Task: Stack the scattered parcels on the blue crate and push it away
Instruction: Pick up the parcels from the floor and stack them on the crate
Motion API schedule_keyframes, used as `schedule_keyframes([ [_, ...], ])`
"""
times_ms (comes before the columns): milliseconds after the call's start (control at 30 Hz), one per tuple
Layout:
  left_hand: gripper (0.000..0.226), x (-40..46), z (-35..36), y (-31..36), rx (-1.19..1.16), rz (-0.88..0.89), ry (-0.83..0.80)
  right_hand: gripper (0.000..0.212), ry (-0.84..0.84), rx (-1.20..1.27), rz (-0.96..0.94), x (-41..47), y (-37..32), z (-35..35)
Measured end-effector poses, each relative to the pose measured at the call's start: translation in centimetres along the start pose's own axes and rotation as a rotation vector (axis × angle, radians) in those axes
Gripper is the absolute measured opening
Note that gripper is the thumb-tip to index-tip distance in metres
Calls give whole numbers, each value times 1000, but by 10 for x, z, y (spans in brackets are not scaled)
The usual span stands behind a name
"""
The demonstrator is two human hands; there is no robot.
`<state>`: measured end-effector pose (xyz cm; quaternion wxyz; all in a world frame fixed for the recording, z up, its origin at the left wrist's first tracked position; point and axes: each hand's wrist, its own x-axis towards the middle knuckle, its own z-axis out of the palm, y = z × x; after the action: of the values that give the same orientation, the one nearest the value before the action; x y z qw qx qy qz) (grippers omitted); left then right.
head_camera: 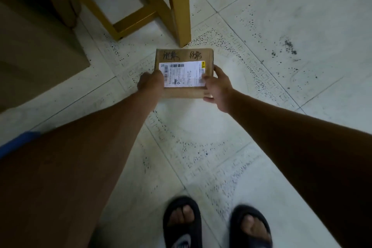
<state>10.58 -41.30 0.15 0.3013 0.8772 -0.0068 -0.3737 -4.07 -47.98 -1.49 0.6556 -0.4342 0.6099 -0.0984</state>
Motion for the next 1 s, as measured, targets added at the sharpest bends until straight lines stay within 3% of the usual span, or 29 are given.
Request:
schedule_keyframes([
  [200, 54, -104, -93, -32, -104, -103, 114, 30, -23, -286, -137, -115, -42, 22],
  [367, 51, -196, -187, -65, -427, -272, 115, 15, -252, -527, -273, -213, -78, 69],
  [500, 54, -259, -275, -121, -523, -353, 286, 21, -496, -686, -389, -303, -86, 137],
  [600, 63, -301, -332, -175, -577, -447, 405, 33, -601, -763, -464, -377, -68, 192],
  [733, 64, -366, -378, -255, -645, -557, 645, 29, -757, -932, -583, -463, -23, 253],
  [867, 87, -395, -391, -350, -827, -665, 752, 26, -951, -1065, -593, -527, 34, 295],
  [1000, 61, -429, -421, -395, -957, -714, 751, 25, -1035, -1151, -627, -572, 82, 334],
])
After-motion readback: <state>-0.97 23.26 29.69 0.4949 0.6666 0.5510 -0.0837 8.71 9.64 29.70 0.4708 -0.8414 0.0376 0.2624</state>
